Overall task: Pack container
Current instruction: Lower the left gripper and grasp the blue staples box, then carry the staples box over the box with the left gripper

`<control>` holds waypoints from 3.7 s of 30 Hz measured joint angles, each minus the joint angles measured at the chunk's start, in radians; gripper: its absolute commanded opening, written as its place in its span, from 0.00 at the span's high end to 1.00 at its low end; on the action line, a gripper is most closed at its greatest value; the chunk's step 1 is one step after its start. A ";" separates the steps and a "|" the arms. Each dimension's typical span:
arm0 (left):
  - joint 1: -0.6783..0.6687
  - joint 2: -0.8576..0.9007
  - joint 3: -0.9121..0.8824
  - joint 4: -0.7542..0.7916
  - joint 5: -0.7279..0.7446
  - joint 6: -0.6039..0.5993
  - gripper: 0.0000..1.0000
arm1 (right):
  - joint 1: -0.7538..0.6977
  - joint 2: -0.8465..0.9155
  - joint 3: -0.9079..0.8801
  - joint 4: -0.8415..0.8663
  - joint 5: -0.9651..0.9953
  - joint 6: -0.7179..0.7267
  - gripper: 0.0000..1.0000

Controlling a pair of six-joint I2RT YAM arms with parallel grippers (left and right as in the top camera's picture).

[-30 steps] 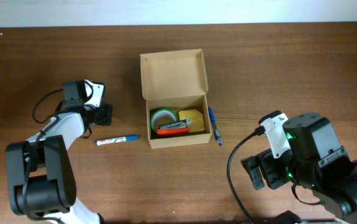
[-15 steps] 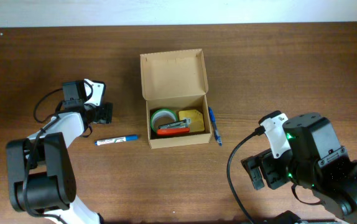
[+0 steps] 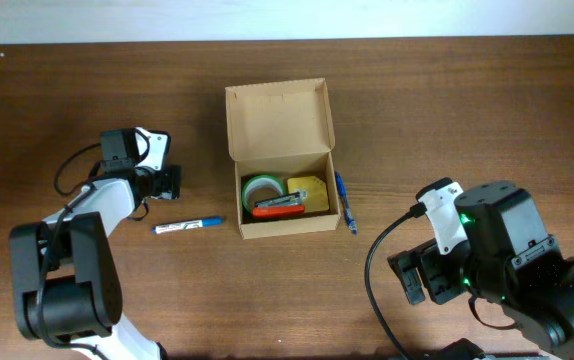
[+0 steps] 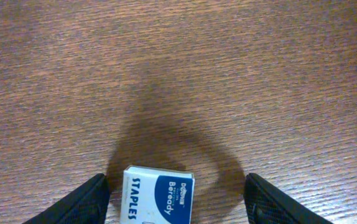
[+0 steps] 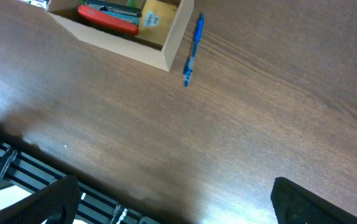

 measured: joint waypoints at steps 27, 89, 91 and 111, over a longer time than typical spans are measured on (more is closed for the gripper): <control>0.039 0.000 0.019 -0.067 0.027 -0.031 0.75 | 0.000 0.000 0.000 0.000 0.000 0.000 0.01; -0.590 -0.032 0.322 -0.483 -0.050 0.433 0.76 | 0.000 0.000 0.000 0.000 0.000 0.001 0.01; -0.590 -0.032 0.322 -0.483 -0.050 0.451 0.76 | 0.000 0.000 0.000 0.000 0.000 0.001 0.01; -0.590 -0.032 0.322 -0.526 0.004 0.530 0.51 | 0.000 0.000 0.000 0.000 0.000 0.000 0.01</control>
